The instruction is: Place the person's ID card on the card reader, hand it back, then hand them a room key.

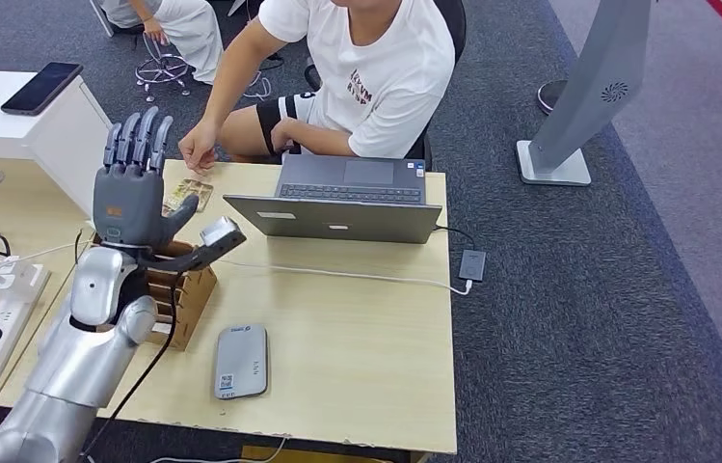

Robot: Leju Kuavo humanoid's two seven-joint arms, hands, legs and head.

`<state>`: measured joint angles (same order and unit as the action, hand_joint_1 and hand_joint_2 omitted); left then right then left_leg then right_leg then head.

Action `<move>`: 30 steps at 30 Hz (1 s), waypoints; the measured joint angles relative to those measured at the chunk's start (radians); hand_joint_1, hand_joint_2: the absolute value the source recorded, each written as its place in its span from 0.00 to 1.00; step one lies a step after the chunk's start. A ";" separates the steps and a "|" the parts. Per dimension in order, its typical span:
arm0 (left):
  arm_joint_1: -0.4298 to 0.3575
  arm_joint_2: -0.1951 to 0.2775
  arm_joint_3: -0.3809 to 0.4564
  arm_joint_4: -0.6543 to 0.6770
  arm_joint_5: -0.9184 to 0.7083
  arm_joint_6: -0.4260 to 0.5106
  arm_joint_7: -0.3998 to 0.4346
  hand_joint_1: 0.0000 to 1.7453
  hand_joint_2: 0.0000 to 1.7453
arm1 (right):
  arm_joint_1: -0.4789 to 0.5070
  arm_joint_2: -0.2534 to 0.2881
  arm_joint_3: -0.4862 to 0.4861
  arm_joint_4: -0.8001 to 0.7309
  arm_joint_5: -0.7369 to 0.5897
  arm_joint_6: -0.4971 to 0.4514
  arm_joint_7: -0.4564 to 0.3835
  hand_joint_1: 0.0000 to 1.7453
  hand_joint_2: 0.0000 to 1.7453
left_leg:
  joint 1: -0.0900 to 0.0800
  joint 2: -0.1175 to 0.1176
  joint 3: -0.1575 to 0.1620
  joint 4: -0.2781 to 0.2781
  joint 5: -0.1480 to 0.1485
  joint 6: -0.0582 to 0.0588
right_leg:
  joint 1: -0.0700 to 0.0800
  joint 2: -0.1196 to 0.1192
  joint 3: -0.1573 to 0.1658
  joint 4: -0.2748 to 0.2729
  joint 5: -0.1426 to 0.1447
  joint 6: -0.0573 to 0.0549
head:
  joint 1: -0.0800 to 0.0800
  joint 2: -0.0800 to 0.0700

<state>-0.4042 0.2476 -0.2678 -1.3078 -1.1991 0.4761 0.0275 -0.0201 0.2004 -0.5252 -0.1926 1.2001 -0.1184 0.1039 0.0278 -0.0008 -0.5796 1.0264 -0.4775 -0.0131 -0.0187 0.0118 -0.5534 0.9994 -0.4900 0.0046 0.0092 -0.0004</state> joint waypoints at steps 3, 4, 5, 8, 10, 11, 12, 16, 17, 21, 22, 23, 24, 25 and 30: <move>0.198 0.017 0.000 -0.140 -0.036 0.073 -0.032 0.00 1.00 | 0.007 0.001 -0.007 0.000 -0.020 -0.016 -0.001 0.00 1.00 | 0.000 0.004 0.002 0.000 -0.003 0.000 | 0.000 0.004 0.000 0.000 -0.002 0.000 | 0.000 0.000; 0.273 0.026 0.000 -0.189 -0.049 0.100 -0.039 0.00 1.00 | 0.010 0.002 -0.012 0.000 -0.026 -0.022 -0.002 0.00 1.00 | 0.000 0.005 0.002 0.000 -0.004 0.000 | 0.000 0.005 0.000 0.000 -0.002 0.000 | 0.000 0.000; 0.347 0.035 0.000 -0.235 -0.061 0.124 -0.041 0.00 1.00 | 0.013 0.003 -0.017 0.000 -0.031 -0.029 -0.003 0.00 1.00 | 0.000 0.006 0.002 0.000 -0.005 0.000 | 0.000 0.006 0.000 0.000 -0.003 0.000 | 0.000 0.000; 0.542 0.071 0.002 -0.358 -0.099 0.168 -0.013 0.00 1.00 | 0.023 0.005 -0.028 0.001 -0.035 -0.044 -0.003 0.00 1.00 | 0.000 0.005 0.002 0.000 -0.007 0.000 | 0.000 0.005 0.000 0.000 -0.006 0.001 | 0.000 0.000; 0.634 0.096 0.006 -0.421 -0.112 0.164 0.025 0.00 1.00 | 0.026 0.006 -0.032 0.001 -0.035 -0.047 -0.002 0.00 1.00 | 0.000 0.004 0.001 0.000 -0.007 0.001 | 0.000 0.003 0.000 0.000 -0.007 0.001 | 0.000 0.000; 0.668 0.109 0.008 -0.444 -0.112 0.156 0.043 0.00 1.00 | 0.027 0.006 -0.033 0.001 -0.035 -0.048 -0.002 0.00 1.00 | 0.000 0.003 0.001 0.000 -0.007 0.001 | 0.000 0.002 0.000 0.000 -0.008 0.001 | 0.000 0.000; 0.695 0.120 0.012 -0.464 -0.109 0.146 0.057 0.00 1.00 | 0.027 0.007 -0.035 0.000 -0.035 -0.048 -0.002 0.00 1.00 | 0.000 0.002 0.001 0.000 -0.007 0.001 | 0.000 0.001 0.000 0.000 -0.008 0.000 | 0.000 0.000; 0.751 0.154 0.031 -0.515 -0.081 0.075 0.082 0.00 1.00 | 0.027 0.008 -0.042 0.000 -0.034 -0.048 -0.001 0.00 1.00 | 0.000 0.001 0.002 0.000 -0.007 0.000 | 0.000 -0.001 0.002 0.000 -0.008 0.000 | 0.000 0.000; 0.756 0.160 0.037 -0.520 -0.063 0.024 0.092 0.00 1.00 | 0.027 0.008 -0.043 0.000 -0.034 -0.048 0.000 0.00 1.00 | 0.000 0.001 0.002 0.000 -0.006 0.000 | 0.000 -0.001 0.002 0.000 -0.007 0.000 | 0.000 0.000; 0.748 0.173 0.088 -0.514 0.007 -0.211 0.125 0.00 1.00 | 0.027 0.010 -0.048 0.000 -0.029 -0.048 0.007 0.00 1.00 | 0.000 0.000 0.003 0.000 -0.005 0.000 | 0.000 -0.001 0.003 0.000 -0.007 0.000 | 0.000 0.000; 0.738 0.174 0.101 -0.506 0.013 -0.248 0.128 0.00 1.00 | 0.027 0.010 -0.048 0.000 -0.029 -0.048 0.009 0.00 1.00 | 0.000 0.000 0.003 0.000 -0.005 0.000 | 0.000 -0.002 0.003 0.000 -0.006 0.000 | 0.000 0.000; 0.728 0.175 0.113 -0.495 0.015 -0.274 0.130 0.00 1.00 | 0.026 0.010 -0.048 0.000 -0.028 -0.048 0.011 0.00 1.00 | 0.000 -0.001 0.003 0.000 -0.005 0.000 | 0.000 -0.002 0.003 0.000 -0.006 0.000 | 0.000 0.000; 0.716 0.175 0.125 -0.482 0.017 -0.293 0.130 0.00 1.00 | 0.026 0.010 -0.049 0.000 -0.028 -0.048 0.013 0.00 1.00 | 0.000 -0.001 0.003 0.000 -0.005 0.000 | 0.000 -0.002 0.003 0.000 -0.006 0.000 | 0.000 0.000; 0.705 0.175 0.134 -0.469 0.016 -0.309 0.132 0.00 1.00 | 0.026 0.011 -0.049 0.000 -0.026 -0.048 0.015 0.00 1.00 | 0.000 -0.001 0.003 0.000 -0.005 0.000 | 0.000 -0.002 0.003 0.000 -0.006 0.000 | 0.000 0.000; 0.644 0.175 0.160 -0.394 -0.003 -0.391 0.153 0.00 1.00 | 0.025 0.013 -0.049 0.000 -0.014 -0.048 0.026 0.00 1.00 | 0.000 -0.001 0.003 0.000 -0.005 0.000 | 0.000 -0.003 0.003 0.000 -0.006 0.000 | 0.000 0.000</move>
<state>0.2398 0.4223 -0.1082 -1.7017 -1.2018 0.0855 0.1806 0.0049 0.2134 -0.5738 -0.1926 1.1862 -0.1664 0.1297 0.0278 -0.0021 -0.5769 1.0262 -0.4821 -0.0126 -0.0187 0.0092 -0.5504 0.9991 -0.4961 0.0045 0.0092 -0.0003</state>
